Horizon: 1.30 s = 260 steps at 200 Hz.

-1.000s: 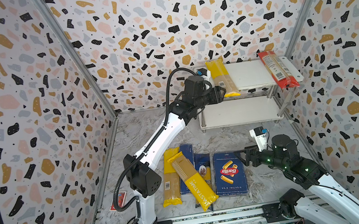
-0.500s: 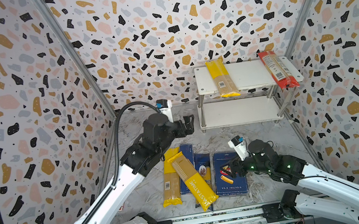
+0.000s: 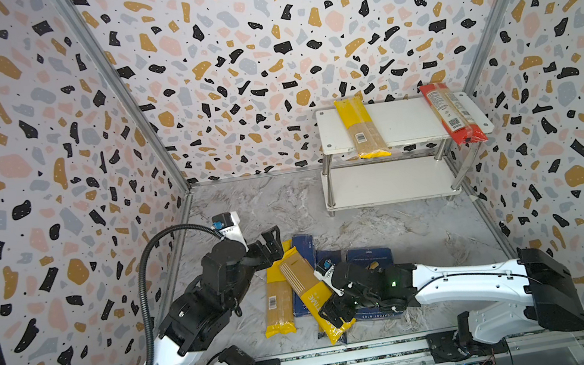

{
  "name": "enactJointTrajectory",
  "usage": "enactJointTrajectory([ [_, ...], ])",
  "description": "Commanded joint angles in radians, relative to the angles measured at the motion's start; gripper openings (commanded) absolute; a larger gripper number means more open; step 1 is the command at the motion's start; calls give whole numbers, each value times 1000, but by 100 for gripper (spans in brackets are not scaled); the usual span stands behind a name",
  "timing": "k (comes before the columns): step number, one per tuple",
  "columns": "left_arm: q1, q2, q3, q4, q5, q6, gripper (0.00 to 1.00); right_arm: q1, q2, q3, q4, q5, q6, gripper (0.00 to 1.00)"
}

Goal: Arrange pasta packages on shelves
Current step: Pick up the pasta bag from the pasta box.

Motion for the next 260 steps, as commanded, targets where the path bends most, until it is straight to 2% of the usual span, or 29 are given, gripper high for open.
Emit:
enactJointTrajectory([
  [1,4,-65,-11,-71,-37,-33,99,7,18,36,-26,20,32,92],
  [60,4,-162,-29,-168,-92,-46,99,17,162,135,-59,14,28,95],
  [126,5,-190,-26,-184,-101,-37,99,16,286,207,-146,44,41,95],
  [188,4,-185,-18,-179,-102,-26,100,8,300,216,-175,88,49,94],
  [226,4,-173,-24,-172,-96,-24,100,-7,316,217,-170,34,30,94],
  [260,4,-169,-26,-168,-95,-19,99,18,342,230,-171,42,35,92],
])
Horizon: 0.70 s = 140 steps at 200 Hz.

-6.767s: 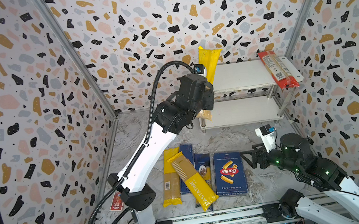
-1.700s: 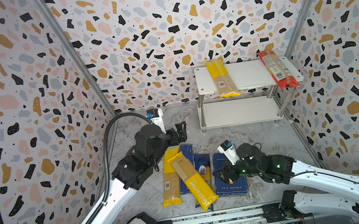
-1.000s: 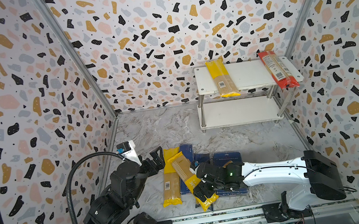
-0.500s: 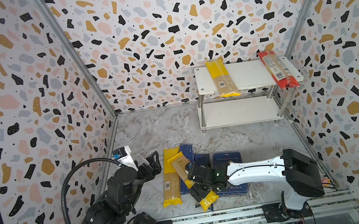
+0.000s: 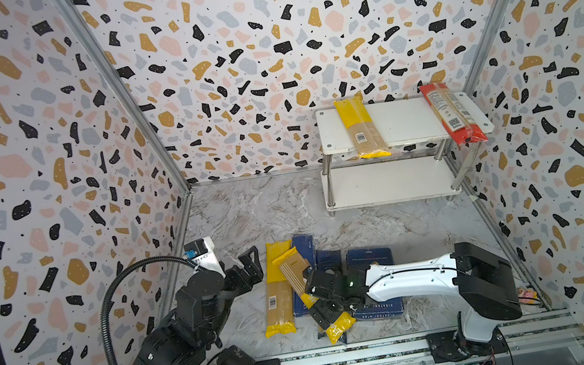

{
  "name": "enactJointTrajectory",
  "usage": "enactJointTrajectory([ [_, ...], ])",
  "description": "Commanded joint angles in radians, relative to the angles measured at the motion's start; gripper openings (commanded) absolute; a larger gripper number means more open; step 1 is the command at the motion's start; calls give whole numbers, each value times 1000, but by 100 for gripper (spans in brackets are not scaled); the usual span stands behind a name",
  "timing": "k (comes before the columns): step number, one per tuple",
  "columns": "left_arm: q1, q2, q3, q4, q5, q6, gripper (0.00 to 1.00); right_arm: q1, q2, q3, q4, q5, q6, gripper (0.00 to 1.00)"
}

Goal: Arrange pasta packages on shelves
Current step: Pick up the pasta bag from the pasta box.

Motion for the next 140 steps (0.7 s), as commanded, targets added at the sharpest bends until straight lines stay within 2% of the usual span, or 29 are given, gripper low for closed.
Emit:
enactJointTrajectory([
  [1,4,3,-6,23,-11,23,99,14,13,32,-37,9,-1,92],
  [60,4,2,-10,11,-6,29,100,25,64,46,-60,24,3,91],
  [92,4,11,-15,23,-4,35,99,29,87,65,-94,51,12,85],
  [117,4,21,-17,29,5,38,99,29,82,59,-96,56,22,72],
  [140,4,23,-15,31,3,41,99,29,62,59,-103,58,29,52],
])
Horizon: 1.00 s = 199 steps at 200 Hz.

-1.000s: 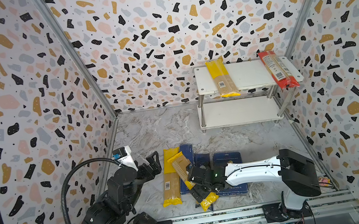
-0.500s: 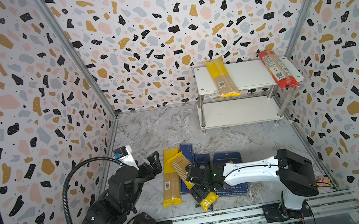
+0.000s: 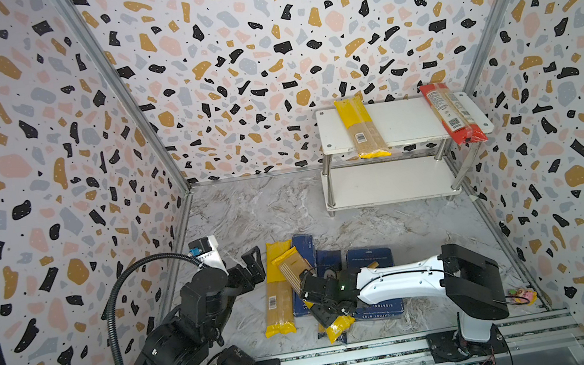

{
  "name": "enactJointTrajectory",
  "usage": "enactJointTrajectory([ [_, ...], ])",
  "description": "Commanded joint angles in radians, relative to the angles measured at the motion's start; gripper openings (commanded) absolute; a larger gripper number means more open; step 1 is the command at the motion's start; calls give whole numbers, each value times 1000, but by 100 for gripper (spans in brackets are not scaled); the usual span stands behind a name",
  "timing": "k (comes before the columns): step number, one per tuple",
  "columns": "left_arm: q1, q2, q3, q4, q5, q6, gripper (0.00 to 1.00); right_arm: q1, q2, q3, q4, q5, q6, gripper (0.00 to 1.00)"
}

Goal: Arrange pasta packages on shelves
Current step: Pick up the pasta bag from the pasta box.

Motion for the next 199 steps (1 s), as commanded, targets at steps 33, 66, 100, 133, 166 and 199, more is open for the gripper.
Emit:
enactJointTrajectory([
  [33,4,9,2,31,0,24,99,4,-78,-9,-27,-5,12,31],
  [66,4,16,6,32,5,23,99,4,-171,-28,-4,0,18,28],
  [100,5,29,21,40,8,25,99,-5,-250,-35,13,-18,3,23],
  [133,4,48,35,47,17,26,99,-49,-353,-70,50,-78,0,17],
  [166,4,72,43,61,23,28,100,-96,-478,-96,60,-95,-24,13],
  [199,4,109,59,83,38,36,100,-123,-589,-55,-18,-62,-64,13],
])
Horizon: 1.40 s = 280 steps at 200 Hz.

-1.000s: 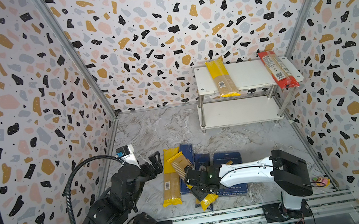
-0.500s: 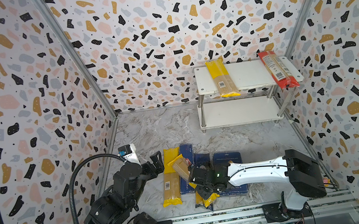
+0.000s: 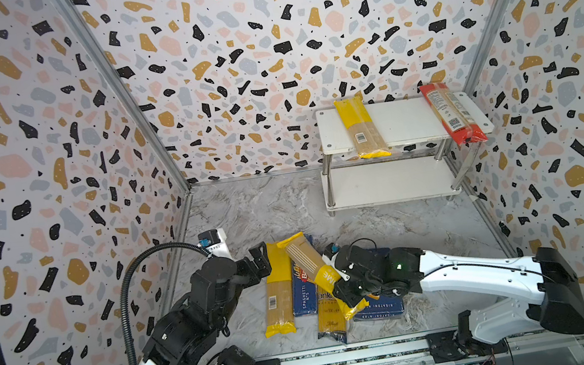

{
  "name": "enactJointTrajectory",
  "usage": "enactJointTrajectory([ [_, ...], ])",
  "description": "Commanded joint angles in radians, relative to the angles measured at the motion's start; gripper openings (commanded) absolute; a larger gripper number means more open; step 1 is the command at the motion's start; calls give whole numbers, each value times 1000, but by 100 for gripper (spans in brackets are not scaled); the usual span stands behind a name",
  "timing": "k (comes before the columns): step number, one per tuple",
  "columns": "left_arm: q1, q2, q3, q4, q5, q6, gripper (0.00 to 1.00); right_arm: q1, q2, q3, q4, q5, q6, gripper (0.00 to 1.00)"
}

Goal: Arrange pasta packages on shelves
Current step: Pick up the pasta bag from the pasta box, then place the pasta bag on the shelf.

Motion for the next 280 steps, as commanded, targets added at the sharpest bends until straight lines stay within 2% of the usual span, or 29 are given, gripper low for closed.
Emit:
enactJointTrajectory([
  [1,4,25,39,54,15,28,99,-8,-117,71,31,47,-53,13],
  [54,4,98,56,108,54,34,99,-18,-298,164,-91,156,-80,13],
  [109,4,140,74,146,61,47,99,-19,-413,291,-176,305,-111,14],
  [137,4,211,59,190,122,61,99,-27,-425,328,-196,411,-133,14],
  [185,-6,335,79,245,213,87,99,-76,-363,457,-207,514,-226,16],
  [201,-15,350,81,267,221,86,99,-137,-321,504,-191,523,-266,16],
  [217,-19,360,79,281,230,85,100,-227,-275,550,-170,480,-305,16],
  [280,-22,364,55,308,246,91,99,-665,-46,764,-153,155,-359,17],
])
